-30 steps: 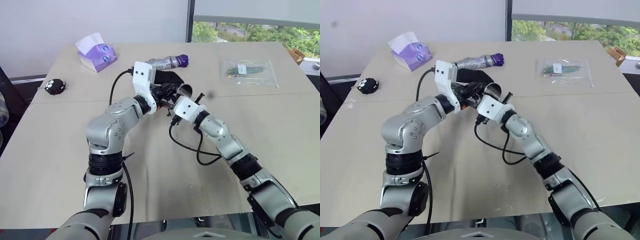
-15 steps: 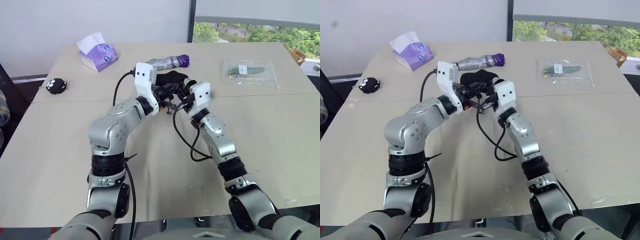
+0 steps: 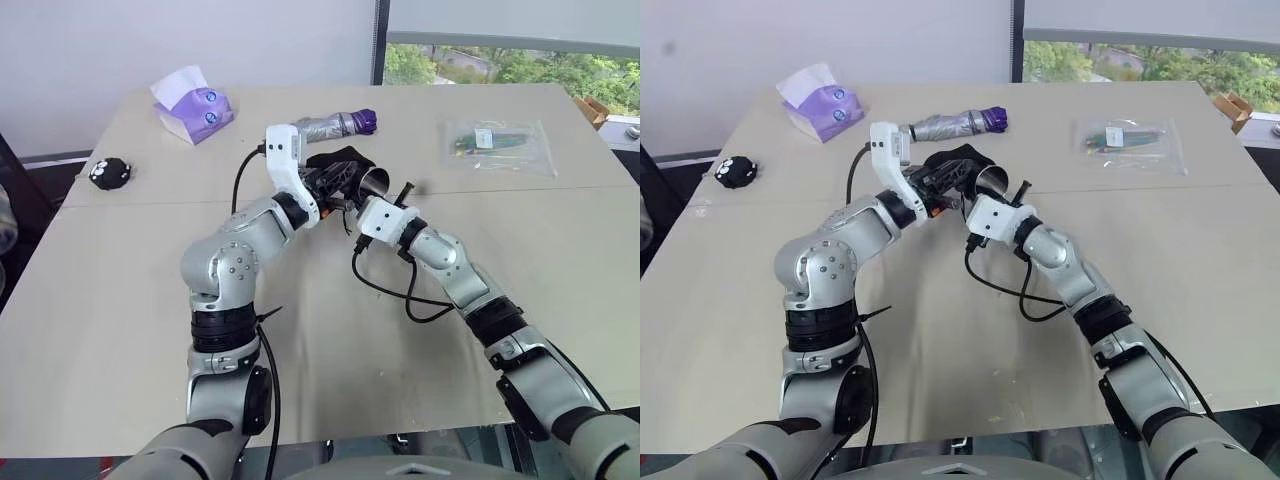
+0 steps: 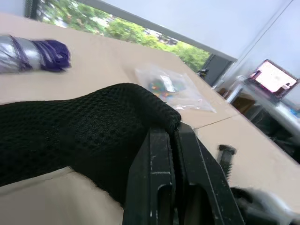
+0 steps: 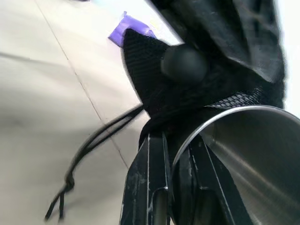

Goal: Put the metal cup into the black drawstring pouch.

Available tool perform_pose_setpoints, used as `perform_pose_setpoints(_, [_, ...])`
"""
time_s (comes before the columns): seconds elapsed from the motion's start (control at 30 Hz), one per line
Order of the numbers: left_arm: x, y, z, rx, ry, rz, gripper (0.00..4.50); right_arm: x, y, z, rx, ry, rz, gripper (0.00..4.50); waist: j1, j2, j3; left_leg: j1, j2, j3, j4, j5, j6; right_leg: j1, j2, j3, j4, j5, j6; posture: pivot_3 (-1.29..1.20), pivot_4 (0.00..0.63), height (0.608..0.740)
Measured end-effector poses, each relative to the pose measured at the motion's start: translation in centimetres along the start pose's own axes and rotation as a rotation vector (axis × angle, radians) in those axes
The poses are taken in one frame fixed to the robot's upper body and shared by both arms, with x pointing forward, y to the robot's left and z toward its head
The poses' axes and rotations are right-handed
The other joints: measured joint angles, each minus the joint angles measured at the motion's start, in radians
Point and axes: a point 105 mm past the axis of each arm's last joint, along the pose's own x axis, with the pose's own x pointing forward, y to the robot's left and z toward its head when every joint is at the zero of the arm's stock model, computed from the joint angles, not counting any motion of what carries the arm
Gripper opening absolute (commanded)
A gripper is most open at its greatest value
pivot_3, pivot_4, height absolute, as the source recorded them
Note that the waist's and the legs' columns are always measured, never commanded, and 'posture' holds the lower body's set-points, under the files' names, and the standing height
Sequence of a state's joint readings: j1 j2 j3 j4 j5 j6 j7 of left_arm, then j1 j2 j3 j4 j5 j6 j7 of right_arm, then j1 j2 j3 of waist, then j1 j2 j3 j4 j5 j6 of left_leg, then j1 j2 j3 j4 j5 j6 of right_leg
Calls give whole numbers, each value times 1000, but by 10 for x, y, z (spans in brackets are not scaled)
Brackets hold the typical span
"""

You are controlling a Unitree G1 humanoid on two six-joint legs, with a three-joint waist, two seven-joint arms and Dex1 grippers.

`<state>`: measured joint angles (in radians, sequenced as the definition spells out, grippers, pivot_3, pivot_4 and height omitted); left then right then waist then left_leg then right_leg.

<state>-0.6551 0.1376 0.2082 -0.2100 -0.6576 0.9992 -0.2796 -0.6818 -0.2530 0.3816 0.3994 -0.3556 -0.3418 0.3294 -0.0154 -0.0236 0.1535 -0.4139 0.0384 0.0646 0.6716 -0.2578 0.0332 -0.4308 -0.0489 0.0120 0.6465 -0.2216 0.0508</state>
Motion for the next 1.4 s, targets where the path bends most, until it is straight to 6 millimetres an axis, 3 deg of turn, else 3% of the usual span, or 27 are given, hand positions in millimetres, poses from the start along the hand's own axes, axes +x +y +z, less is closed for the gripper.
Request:
perform_pose_setpoints(0.07, [-1,-1,-1,-20,6,-12,0,-2,-2,1,-27,1,14,968,0,0,0,0,0,0,0,0,0,0,0,0,0,0,0,0,150,740])
perform_pose_setpoints(0.2, [0,-4,-3,-101,-1,-28,0,-7,1,6,-20,-6,29,2602,0,0,0,0,0,0,0,0,0,0,0,0,0,0,0,0,150,740])
perform_pose_setpoints(0.3, [-3,0,-1,-192,-33,-22,0,-15,3,13,19,-19,49,4034,1,0,0,0,0,0,0,0,0,0,0,0,0,0,0,0,150,740])
perform_pose_setpoints(0.6, [-5,6,-2,-294,-49,-9,0,-36,-12,26,193,-19,33,4034,3,0,0,0,0,-2,0,0,0,1,0,-1,0,0,0,0,150,740])
perform_pose_setpoints(0.77, [-6,7,-4,-347,-58,-16,0,-48,-4,19,270,33,60,4034,4,0,0,0,-1,-2,1,0,0,1,0,-1,0,0,0,0,150,740])
perform_pose_setpoints(0.97, [-6,6,-3,-382,-68,-19,0,-60,-17,20,354,41,-17,4034,4,0,0,0,-1,-2,1,0,0,1,0,-2,0,0,0,0,150,740])
perform_pose_setpoints(1.07, [-6,8,-3,-399,-73,-16,0,-68,-18,23,476,44,-62,4034,5,-1,0,0,-1,-3,1,0,0,2,0,-3,0,0,0,0,150,740])
perform_pose_setpoints(1.27, [-6,10,-2,-410,-76,-12,0,-69,24,17,801,167,52,4034,3,-1,-1,1,-1,-3,1,0,1,3,0,-3,0,0,0,0,150,740])
perform_pose_setpoints(1.4, [-3,9,-4,-424,-68,-19,0,-37,39,3,956,229,14,4034,0,-2,-1,1,-1,-3,1,0,1,3,2,-2,1,0,-1,0,150,740])
